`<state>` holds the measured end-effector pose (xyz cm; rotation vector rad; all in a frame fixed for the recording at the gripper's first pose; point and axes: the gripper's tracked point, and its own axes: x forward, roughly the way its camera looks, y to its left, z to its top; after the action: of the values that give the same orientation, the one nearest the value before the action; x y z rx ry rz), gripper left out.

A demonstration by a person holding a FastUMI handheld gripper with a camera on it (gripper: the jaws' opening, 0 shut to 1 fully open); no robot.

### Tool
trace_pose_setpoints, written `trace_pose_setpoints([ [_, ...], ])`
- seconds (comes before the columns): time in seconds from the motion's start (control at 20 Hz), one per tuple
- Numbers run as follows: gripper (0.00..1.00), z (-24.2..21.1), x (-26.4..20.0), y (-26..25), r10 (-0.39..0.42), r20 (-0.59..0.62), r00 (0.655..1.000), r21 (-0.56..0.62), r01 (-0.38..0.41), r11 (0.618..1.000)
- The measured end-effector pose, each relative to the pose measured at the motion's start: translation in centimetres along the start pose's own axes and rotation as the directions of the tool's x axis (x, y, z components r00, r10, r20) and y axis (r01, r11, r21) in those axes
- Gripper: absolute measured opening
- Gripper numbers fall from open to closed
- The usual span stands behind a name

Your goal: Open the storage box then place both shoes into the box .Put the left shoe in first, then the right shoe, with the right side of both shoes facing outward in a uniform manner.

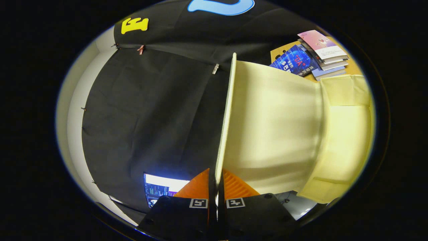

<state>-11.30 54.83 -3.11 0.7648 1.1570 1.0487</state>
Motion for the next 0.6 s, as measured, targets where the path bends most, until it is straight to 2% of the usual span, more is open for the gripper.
trace_pose_setpoints([
  [0.2,0.05,0.0,1.3,-0.5,-0.012,-0.014,1.0,-0.006,0.012,1.0],
  [0.25,0.22,0.6,1.3,-1.0,-0.039,0.012,0.999,-0.018,0.039,0.999],
  [0.4,0.73,2.3,-0.4,-1.4,-0.041,0.076,0.996,-0.052,0.045,0.998],
  [0.5,0.79,3.9,-2.7,-2.5,-0.073,0.138,0.988,-0.095,0.086,0.992],
  [0.55,0.98,4.6,-3.9,-3.2,-0.092,0.173,0.981,-0.124,0.114,0.986],
  [0.6,0.98,5.4,-5.5,-3.9,-0.111,0.209,0.972,-0.157,0.146,0.977],
])
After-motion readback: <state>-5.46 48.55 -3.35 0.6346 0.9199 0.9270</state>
